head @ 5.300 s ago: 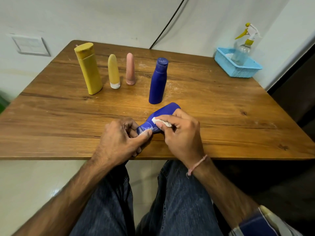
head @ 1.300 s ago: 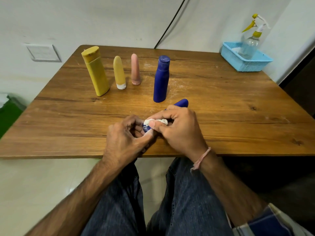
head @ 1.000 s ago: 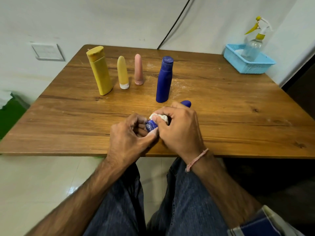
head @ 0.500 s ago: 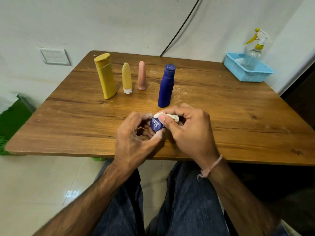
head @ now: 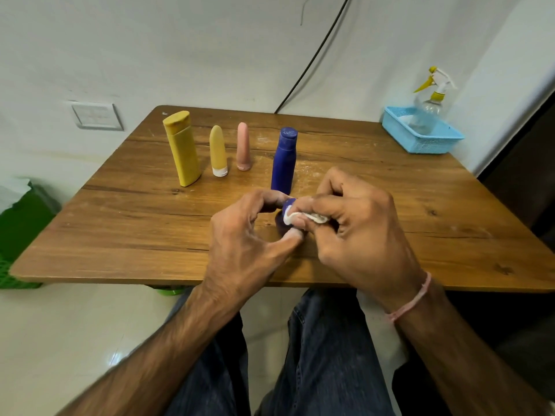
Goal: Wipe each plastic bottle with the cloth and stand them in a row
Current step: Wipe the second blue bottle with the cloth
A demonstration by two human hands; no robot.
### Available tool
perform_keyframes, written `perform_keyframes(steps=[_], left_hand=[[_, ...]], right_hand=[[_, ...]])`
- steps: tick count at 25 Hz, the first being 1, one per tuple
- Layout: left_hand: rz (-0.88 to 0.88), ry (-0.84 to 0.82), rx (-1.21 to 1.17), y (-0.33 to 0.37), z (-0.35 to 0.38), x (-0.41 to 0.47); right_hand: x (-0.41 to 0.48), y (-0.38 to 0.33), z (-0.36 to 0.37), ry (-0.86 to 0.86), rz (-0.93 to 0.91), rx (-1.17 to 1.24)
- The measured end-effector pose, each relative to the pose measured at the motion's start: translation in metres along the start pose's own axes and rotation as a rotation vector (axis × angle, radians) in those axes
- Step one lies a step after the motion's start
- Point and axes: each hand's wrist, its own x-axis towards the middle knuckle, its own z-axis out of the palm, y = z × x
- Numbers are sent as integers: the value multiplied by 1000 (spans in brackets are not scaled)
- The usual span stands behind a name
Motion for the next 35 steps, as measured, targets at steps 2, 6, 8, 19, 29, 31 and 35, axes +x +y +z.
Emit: perform_keyframes(steps=[2, 6, 8, 19, 29, 31, 35], left_hand=[[3, -2, 1, 3, 3, -1], [-4, -30, -9, 6, 4, 0], [-23, -19, -30, 5, 0, 0], [-54, -9, -11, 9, 0, 2], [-179, -59, -56, 15, 4, 28], [-241, -94, -55, 10, 11, 52], [-295, -206, -67, 7, 27, 93]], right_hand=[[4, 3, -6, 8, 27, -20], [11, 1, 1, 23, 68, -79], [7, 1, -2, -23, -2, -27], [8, 10, -10, -61, -69, 2], [13, 34, -25, 67, 167, 15], [8, 47, -20, 1, 390, 68], [-1, 62, 12, -153, 586, 152]])
